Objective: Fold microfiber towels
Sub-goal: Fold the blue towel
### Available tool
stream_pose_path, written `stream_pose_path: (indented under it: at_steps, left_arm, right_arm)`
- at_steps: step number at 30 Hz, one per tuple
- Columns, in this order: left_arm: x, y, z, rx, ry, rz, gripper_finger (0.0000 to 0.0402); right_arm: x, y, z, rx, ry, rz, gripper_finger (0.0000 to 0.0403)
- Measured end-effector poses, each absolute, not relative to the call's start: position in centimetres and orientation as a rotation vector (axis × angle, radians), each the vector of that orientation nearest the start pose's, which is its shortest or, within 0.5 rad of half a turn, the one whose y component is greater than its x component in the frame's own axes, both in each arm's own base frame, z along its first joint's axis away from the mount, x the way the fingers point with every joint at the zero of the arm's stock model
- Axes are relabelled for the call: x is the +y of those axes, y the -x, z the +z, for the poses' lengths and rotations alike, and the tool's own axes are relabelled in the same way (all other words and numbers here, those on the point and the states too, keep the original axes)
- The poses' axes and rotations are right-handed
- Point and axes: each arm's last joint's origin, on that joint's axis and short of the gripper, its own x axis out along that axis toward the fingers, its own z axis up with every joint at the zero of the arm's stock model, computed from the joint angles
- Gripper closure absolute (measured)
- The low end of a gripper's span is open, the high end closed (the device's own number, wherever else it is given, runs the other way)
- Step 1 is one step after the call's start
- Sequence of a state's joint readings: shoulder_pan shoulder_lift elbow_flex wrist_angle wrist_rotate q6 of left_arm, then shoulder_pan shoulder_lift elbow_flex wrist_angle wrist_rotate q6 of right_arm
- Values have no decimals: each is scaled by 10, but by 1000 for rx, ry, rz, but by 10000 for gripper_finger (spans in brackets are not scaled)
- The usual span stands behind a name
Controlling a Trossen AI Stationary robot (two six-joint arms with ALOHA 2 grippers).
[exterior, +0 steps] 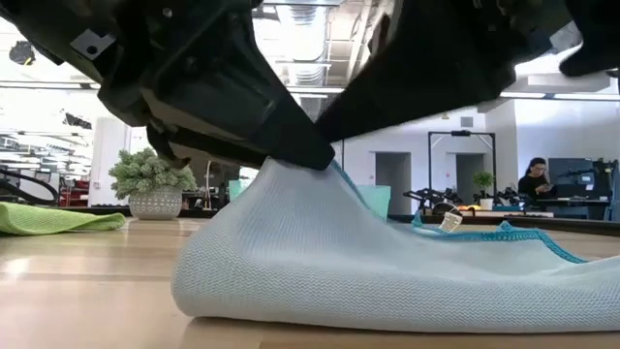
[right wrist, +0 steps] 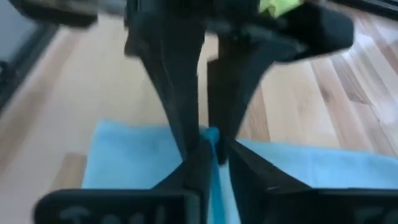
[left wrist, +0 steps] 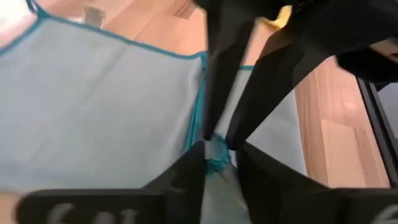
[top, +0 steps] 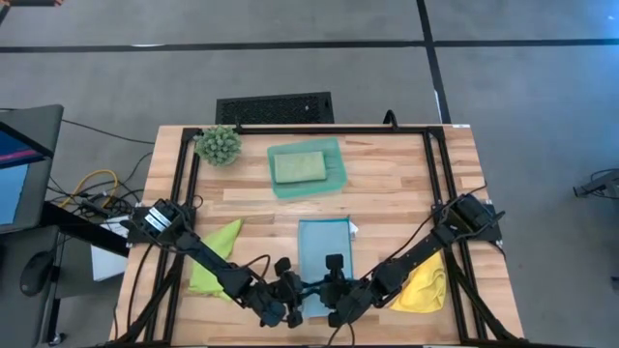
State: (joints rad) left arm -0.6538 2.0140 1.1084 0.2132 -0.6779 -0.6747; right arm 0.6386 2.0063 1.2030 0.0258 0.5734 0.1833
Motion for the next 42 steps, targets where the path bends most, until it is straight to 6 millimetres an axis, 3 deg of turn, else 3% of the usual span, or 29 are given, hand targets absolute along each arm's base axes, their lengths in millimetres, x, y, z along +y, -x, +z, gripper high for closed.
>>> stream_pose_path:
  at_steps: [5, 7, 11, 17, 22, 26, 35, 42]
  left_arm:
    - [-238, -326, 131, 483, 104, 141, 394]
    - [-242, -325, 133, 468, 52, 111, 393]
    - [-250, -320, 135, 450, -31, 62, 392]
    - [-253, -319, 135, 452, -53, 48, 398]
    - [-252, -319, 135, 457, -48, 43, 396]
    - [-253, -319, 135, 460, -36, 35, 396]
    - [-253, -319, 135, 461, -36, 35, 395]
    - [-253, -319, 135, 462, -37, 33, 395]
  right_arm:
    - [221, -318, 160, 787, 283, -41, 257]
    - [214, -307, 166, 871, 274, -64, 230]
    - [213, -293, 182, 975, 199, 57, 185]
    - [227, -284, 178, 1001, 253, 158, 159]
    - [227, -293, 156, 1022, 288, 122, 161]
    - [215, -301, 131, 1108, 284, 54, 168]
    - [202, -308, 136, 1134, 208, 26, 211]
    - [205, -306, 135, 1150, 199, 52, 302]
